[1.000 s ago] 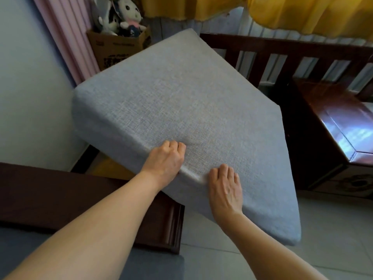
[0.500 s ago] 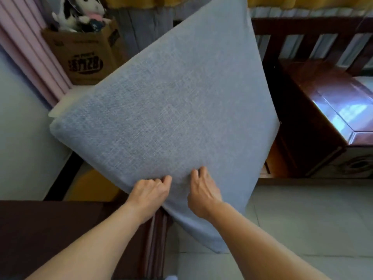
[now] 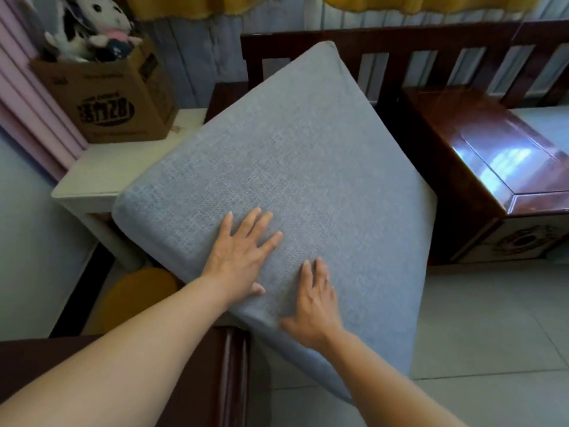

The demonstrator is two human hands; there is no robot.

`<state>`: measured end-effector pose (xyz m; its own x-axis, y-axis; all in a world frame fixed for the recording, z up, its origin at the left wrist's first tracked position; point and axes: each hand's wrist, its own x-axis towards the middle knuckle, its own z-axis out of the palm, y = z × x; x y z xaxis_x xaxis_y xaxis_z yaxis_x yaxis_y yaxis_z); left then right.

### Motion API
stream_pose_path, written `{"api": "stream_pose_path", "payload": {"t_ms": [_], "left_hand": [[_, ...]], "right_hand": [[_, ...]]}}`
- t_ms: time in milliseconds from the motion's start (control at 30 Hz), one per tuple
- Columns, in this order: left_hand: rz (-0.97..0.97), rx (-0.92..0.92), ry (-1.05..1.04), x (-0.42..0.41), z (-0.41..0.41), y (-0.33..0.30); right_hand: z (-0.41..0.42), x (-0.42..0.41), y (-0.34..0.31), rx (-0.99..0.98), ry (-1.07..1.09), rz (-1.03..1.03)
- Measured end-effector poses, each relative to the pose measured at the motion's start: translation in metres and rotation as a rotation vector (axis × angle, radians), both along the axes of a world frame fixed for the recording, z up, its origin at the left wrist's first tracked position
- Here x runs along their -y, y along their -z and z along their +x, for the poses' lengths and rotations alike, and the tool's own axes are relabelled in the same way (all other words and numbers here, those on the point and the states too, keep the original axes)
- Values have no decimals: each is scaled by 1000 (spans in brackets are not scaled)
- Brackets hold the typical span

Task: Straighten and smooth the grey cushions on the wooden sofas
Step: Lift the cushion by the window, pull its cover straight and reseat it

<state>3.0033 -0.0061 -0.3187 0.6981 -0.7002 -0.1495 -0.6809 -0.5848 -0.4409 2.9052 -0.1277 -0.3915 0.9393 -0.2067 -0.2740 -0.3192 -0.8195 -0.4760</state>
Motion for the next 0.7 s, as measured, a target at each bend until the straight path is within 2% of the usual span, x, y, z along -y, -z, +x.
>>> {"api": "stream_pose_path", "payload": {"t_ms": [167, 267, 400, 467, 533, 700], "left_hand": [[67, -6, -58, 12, 8, 6], [52, 23, -78, 20, 4, 7], [77, -64, 63, 15, -15, 22], [165, -133, 165, 17, -30, 35], [208, -128, 169, 31, -35, 45], [118, -57, 53, 98, -29, 54]], "right_hand": [[-35, -10, 39, -45, -10, -139], [-29, -7, 59, 91, 29, -233], [-24, 1, 80, 141, 17, -302], [-27, 15, 80, 182, 38, -325], [-28, 34, 74, 174, 45, -339], [-20, 110, 70, 216, 97, -478]]}}
